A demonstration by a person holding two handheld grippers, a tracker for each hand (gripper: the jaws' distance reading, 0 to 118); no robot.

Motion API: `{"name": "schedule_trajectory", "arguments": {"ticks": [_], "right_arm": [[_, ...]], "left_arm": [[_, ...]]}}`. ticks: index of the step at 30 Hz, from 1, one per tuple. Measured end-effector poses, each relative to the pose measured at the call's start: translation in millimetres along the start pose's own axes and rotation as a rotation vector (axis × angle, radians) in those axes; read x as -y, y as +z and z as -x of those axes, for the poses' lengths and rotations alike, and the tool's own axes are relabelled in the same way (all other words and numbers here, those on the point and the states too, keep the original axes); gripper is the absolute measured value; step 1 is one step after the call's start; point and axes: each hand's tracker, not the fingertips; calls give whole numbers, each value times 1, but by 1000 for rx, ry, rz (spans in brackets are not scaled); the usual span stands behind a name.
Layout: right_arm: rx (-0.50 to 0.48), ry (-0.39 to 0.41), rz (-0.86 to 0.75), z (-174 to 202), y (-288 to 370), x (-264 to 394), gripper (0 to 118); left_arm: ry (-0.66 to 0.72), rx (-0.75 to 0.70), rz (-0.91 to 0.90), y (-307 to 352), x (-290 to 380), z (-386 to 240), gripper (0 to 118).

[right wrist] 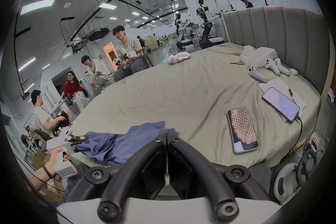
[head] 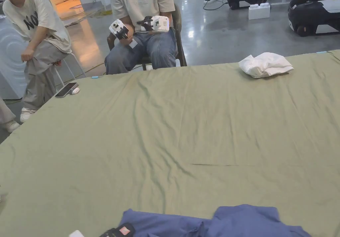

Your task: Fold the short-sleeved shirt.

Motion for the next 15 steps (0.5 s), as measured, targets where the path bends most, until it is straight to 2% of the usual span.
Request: {"name": "schedule_trajectory", "arguments": {"ticks": [3,6,11,15], "right_arm": [[-23,-8,-4,0,-6,1,0],[-25,-5,-1,2,-12,2,0],[-40,-12,-13,11,-5,-1,0],[10,36,-18,10,6,1,0]], "left_arm": [[-212,-147,-69,26,-17,-38,6],[-332,-87,-70,22,-1,-80,6],[-520,36,78,-26,88,-155,6],[-656,25,192,-73,160,-183,6]]}}
